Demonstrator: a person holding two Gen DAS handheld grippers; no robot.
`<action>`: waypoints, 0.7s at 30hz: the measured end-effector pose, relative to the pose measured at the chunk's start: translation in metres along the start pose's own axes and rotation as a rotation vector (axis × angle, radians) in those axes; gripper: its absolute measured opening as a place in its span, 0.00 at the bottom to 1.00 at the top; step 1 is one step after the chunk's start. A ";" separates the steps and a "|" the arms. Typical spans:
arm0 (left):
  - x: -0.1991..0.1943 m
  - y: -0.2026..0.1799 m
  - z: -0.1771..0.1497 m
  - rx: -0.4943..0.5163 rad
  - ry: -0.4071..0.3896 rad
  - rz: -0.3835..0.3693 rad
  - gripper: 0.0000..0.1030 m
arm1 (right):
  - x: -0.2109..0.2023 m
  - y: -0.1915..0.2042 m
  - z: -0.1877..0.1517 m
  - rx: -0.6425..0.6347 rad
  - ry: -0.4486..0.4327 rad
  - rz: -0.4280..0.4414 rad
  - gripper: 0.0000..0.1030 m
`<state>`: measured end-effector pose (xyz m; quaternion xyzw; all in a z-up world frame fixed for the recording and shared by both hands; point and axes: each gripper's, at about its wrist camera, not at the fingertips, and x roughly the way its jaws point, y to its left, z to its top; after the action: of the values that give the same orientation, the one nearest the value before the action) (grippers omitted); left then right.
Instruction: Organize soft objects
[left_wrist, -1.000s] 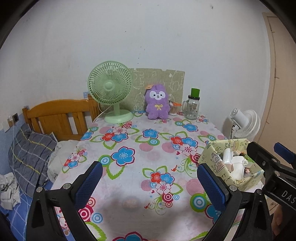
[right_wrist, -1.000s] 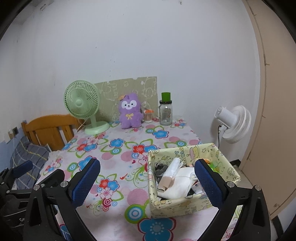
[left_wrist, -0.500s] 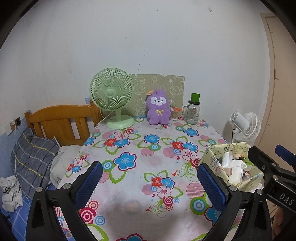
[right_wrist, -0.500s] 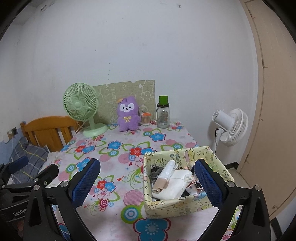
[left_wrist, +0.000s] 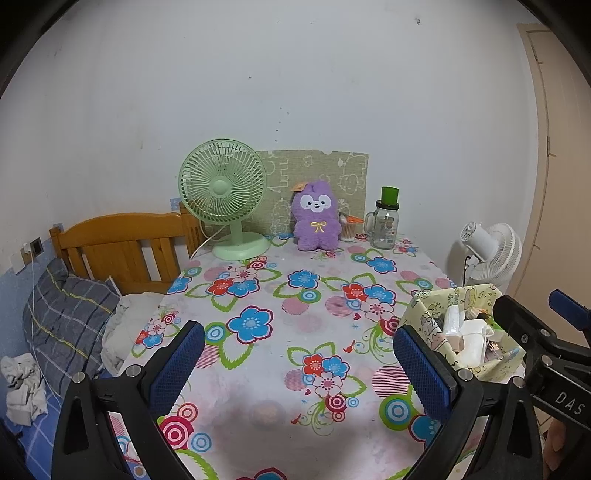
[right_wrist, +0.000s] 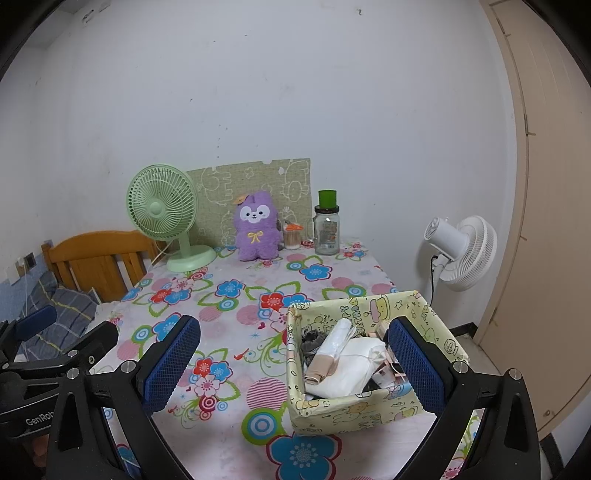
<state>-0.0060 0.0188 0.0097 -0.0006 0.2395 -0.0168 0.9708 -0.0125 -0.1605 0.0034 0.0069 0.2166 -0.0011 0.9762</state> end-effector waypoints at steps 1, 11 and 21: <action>0.000 0.000 0.000 0.000 0.000 0.000 1.00 | 0.000 0.000 0.000 0.000 0.000 0.000 1.00; 0.000 0.000 0.001 -0.005 0.001 -0.002 1.00 | 0.000 0.000 0.000 0.000 0.000 -0.001 1.00; 0.000 -0.001 0.001 -0.006 -0.003 -0.001 1.00 | -0.001 0.001 0.000 0.002 -0.008 -0.007 1.00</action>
<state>-0.0053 0.0181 0.0106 -0.0038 0.2379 -0.0168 0.9711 -0.0131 -0.1596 0.0037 0.0072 0.2130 -0.0047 0.9770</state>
